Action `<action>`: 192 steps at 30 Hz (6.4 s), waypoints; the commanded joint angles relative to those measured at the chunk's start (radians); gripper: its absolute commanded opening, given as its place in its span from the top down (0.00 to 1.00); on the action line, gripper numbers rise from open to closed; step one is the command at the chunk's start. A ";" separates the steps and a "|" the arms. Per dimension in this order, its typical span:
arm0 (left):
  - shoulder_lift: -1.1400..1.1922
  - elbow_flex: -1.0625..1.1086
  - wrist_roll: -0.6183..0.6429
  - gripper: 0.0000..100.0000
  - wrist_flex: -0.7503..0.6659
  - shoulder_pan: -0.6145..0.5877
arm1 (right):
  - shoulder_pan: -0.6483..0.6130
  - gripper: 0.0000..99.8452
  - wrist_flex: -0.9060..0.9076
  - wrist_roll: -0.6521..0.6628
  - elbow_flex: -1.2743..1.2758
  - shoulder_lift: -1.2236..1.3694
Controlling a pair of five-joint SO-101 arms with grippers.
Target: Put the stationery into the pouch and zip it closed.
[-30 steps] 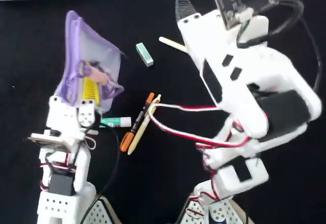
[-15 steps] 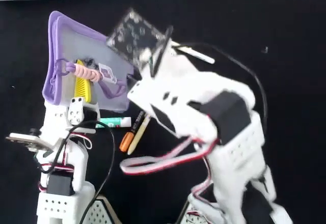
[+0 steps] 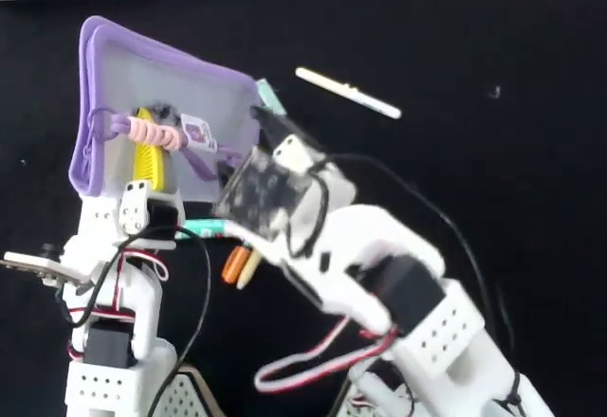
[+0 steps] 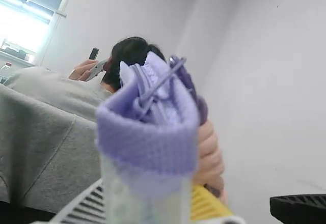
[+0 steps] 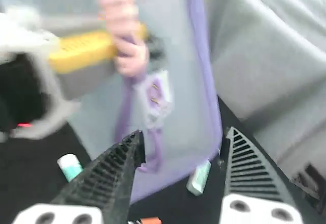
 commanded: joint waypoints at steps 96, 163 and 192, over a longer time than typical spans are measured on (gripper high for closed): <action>-0.008 0.157 -1.350 0.97 -0.279 0.412 | 1.169 0.99 -0.770 -0.695 -0.785 0.834; -0.008 -0.189 -0.327 0.97 0.466 -0.183 | 0.163 0.55 0.918 0.187 -1.454 0.753; -0.008 -0.427 -0.313 0.97 0.319 -0.096 | 0.203 0.74 0.865 0.206 -1.273 0.757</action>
